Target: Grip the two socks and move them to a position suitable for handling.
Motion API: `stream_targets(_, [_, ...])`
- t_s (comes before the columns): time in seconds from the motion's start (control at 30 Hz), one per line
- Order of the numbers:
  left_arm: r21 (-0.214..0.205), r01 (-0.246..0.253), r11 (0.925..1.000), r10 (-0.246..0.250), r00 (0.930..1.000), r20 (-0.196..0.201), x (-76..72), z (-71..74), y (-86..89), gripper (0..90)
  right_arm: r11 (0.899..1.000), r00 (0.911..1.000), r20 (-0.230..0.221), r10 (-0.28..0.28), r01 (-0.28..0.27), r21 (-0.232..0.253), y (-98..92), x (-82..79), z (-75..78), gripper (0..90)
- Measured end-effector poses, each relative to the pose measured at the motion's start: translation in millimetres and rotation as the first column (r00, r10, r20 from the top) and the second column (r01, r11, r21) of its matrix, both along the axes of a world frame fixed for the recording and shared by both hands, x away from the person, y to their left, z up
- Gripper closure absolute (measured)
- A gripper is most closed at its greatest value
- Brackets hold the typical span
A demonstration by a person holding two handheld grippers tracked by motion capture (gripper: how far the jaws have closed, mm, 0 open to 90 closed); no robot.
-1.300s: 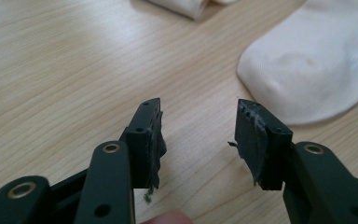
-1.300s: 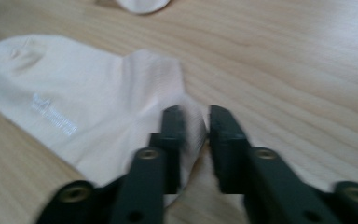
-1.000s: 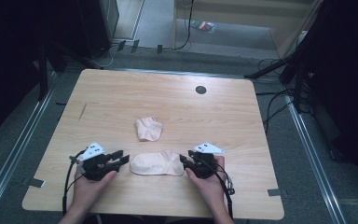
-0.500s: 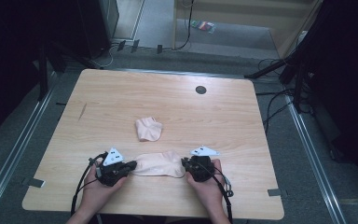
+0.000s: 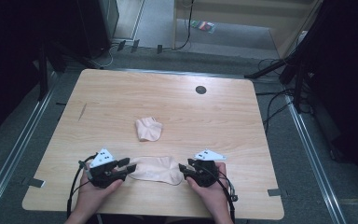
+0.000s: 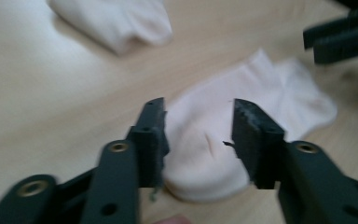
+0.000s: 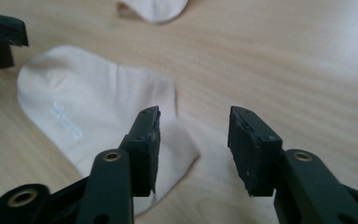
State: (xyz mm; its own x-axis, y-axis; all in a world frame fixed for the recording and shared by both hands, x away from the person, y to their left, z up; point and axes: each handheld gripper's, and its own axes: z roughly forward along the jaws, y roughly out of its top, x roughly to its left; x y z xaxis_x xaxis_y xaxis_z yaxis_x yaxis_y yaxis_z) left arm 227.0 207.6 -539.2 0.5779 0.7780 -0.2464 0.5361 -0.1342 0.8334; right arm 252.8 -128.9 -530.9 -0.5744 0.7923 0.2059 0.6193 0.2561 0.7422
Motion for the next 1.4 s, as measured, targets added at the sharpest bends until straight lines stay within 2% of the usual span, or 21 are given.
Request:
stream_targets(0.03, [0.0, 0.0, 1.0, 0.0, 1.0, 0.0, 0.0, 0.0, 0.0, 50.4, 1.0, 1.0, 0.0, 0.0, 0.0, 0.0, 0.0, 0.0, 0.0, 53.5])
stream_targets(0.1, [-0.049, -0.051, 0.9975, 0.053, 0.9971, 0.054, 4.9, 2.8, 12.6, 48.6, 1.0, 0.9988, 0.042, -0.025, 0.025, 0.02, 0.0, 1.7, 5.4, 51.0])
stream_targets(0.17, [-0.05, -0.09, 0.9947, 0.094, 0.9921, 0.083, 10.7, 2.4, 21.3, 41.4, 0.999, 0.9968, 0.068, -0.042, 0.041, 0.026, 1.4, 5.9, 8.0, 50.3])
stream_targets(0.2, [-0.056, -0.133, 0.9895, 0.137, 0.9874, 0.079, 17.5, -0.8, 30.6, 35.5, 0.999, 0.9966, 0.071, -0.043, 0.041, 0.021, 5.4, 11.7, 10.3, 49.2])
stream_targets(0.23, [-0.056, -0.133, 0.9895, 0.137, 0.9874, 0.079, 17.5, -0.8, 30.6, 33.1, 0.999, 0.9966, 0.071, -0.043, 0.041, 0.021, 5.4, 11.7, 10.3, 49.2])
stream_targets(0.27, [-0.047, -0.196, 0.9795, 0.198, 0.9784, 0.058, 22.1, -3.6, 37.6, 28.9, 0.999, 0.9954, 0.083, -0.048, 0.046, 0.019, 10.4, 14.7, 14.1, 47.8])
stream_targets(0.3, [-0.047, -0.196, 0.9795, 0.198, 0.9784, 0.058, 22.1, -3.6, 37.6, 26.6, 0.999, 0.9954, 0.083, -0.048, 0.046, 0.019, 10.4, 14.7, 14.1, 47.8])
stream_targets(0.33, [-0.072, -0.221, 0.9727, 0.223, 0.9744, 0.028, 24.9, -3.4, 43.5, 25.3, 0.999, 0.9951, 0.093, -0.034, 0.032, 0.021, 17.1, 17.1, 18.9, 45.7])
stream_targets(0.37, [-0.082, -0.231, 0.9695, 0.234, 0.9719, 0.027, 25.3, -2.7, 45.2, 23.6, 1.0, 0.9955, 0.092, -0.024, 0.022, 0.02, 20.7, 18.0, 21.4, 45.0])
stream_targets(0.4, [-0.082, -0.231, 0.9695, 0.234, 0.9719, 0.027, 25.3, -2.7, 45.2, 21.7, 1.0, 0.9955, 0.092, -0.024, 0.022, 0.02, 20.7, 18.0, 21.4, 45.0])
stream_targets(0.47, [-0.068, -0.242, 0.968, 0.245, 0.9688, 0.039, 26.3, -3.4, 46.0, 19.2, 1.0, 0.996, 0.088, 0.013, -0.014, 0.01, 29.5, 23.0, 27.0, 44.4])
stream_targets(0.57, [-0.054, -0.241, 0.969, 0.243, 0.9696, 0.031, 27.1, -5.5, 44.1, 18.0, 1.0, 0.9968, 0.078, 0.018, -0.019, 0.014, 34.5, 27.9, 29.5, 44.4])
stream_targets(0.6, [-0.047, -0.232, 0.9715, 0.234, 0.972, 0.027, 27.5, -7.1, 42.5, 18.0, 1.0, 0.9965, 0.08, 0.023, -0.024, 0.015, 40.6, 34.3, 31.8, 44.4])
stream_targets(0.77, [-0.032, -0.225, 0.9739, 0.225, 0.9741, 0.021, 29.0, -9.6, 39.0, 17.1, 1.0, 0.9951, 0.096, 0.02, -0.022, 0.015, 50.1, 47.5, 36.6, 44.4])
stream_targets(0.93, [-0.012, -0.233, 0.9725, 0.233, 0.9725, -0.011, 31.0, -11.3, 38.8, 17.5, 1.0, 0.9988, 0.048, 0.014, -0.015, 0.013, 66.4, 73.5, 39.5, 42.2])
stream_targets(1.07, [-0.005, -0.245, 0.9696, 0.245, 0.9696, -0.012, 32.0, -12.2, 36.2, 17.6, 1.0, 0.9994, 0.035, 0.0, 0.0, -0.01, 77.6, 87.9, 38.4, 41.8])
stream_targets(1.17, [0.009, -0.239, 0.971, 0.239, 0.9709, -0.011, 32.4, -12.2, 35.4, 19.2, 1.0, 0.9993, 0.036, -0.002, 0.002, -0.015, 82.6, 95.3, 38.5, 41.8])
stream_targets(1.2, [0.014, -0.241, 0.9705, 0.241, 0.9705, -0.012, 32.5, -12.3, 34.6, 20.8, 1.0, 0.9995, 0.03, -0.012, 0.013, -0.018, 87.8, 102.9, 38.5, 42.1])
stream_targets(1.3, [0.019, -0.245, 0.9694, 0.245, 0.9695, -0.011, 32.6, -12.4, 33.8, 21.5, 0.999, 0.9992, 0.035, -0.018, 0.019, -0.027, 90.9, 108.3, 37.9, 43.1])
stream_targets(1.33, [0.017, -0.244, 0.9696, 0.244, 0.9696, -0.013, 33.1, -12.4, 34.2, 21.5, 0.999, 0.9992, 0.036, -0.018, 0.019, -0.032, 94.1, 113.1, 36.1, 48.0])
stream_targets(1.4, [0.015, -0.243, 0.97, 0.243, 0.97, -0.013, 33.2, -12.5, 34.5, 21.5, 0.999, 0.9994, 0.032, -0.01, 0.011, -0.038, 96.6, 117.1, 33.2, 51.9])
